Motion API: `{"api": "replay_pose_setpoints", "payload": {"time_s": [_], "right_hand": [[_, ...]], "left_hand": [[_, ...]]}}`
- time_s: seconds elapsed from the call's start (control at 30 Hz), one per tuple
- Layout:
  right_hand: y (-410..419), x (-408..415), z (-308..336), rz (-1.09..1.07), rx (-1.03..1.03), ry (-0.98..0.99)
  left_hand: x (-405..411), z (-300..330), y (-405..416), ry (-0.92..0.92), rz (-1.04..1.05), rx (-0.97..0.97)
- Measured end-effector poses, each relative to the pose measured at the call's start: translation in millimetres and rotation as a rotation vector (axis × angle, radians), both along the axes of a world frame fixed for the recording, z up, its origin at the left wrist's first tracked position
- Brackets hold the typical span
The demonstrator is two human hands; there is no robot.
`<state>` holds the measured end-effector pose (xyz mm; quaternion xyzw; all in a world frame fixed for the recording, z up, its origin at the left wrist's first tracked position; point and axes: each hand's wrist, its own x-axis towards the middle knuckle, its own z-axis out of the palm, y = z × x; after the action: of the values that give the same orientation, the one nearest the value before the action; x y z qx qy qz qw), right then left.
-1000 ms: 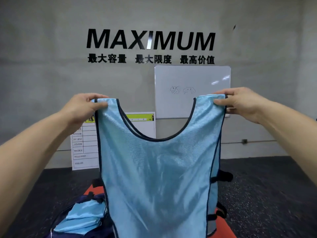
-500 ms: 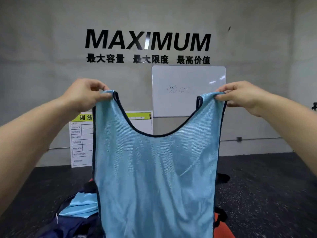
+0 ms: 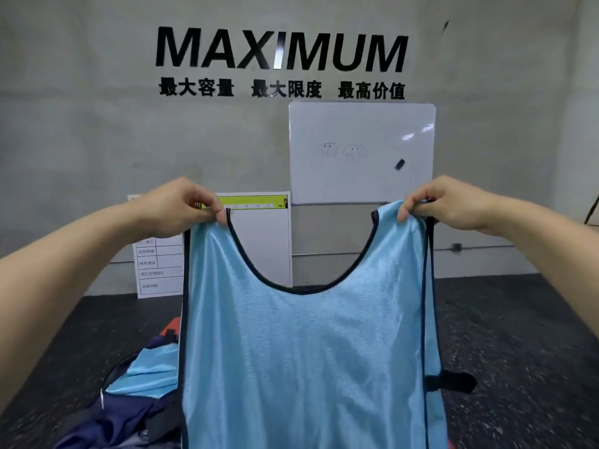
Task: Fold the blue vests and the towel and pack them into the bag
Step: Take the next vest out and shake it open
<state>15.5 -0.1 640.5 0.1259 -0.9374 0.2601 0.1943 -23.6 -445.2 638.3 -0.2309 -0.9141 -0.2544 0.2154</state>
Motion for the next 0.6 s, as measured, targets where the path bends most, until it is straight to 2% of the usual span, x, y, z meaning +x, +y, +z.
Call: {"api": "replay_pose_setpoints", "payload": {"time_s": [0.1, 0.27, 0.47, 0.6], "right_hand": [[-4.0, -25.0, -15.5, 0.017, 0.079, -0.004], [0.9, -99.3, -56.9, -0.015, 0.350, -0.092], [-2.4, -180.5, -120.1, -0.037, 0.419, -0.131], [3.0, -242.6, -172.5, -0.013, 0.395, -0.211]], "left_hand": [[-22.6, -14.7, 4.4, -0.029, 0.026, 0.030], [-73.8, -46.8, 11.2, -0.126, 0.039, -0.049], [-155.6, -105.7, 18.5, -0.218, 0.082, -0.155], [-219.9, -155.6, 20.7, -0.300, 0.109, -0.177]]}}
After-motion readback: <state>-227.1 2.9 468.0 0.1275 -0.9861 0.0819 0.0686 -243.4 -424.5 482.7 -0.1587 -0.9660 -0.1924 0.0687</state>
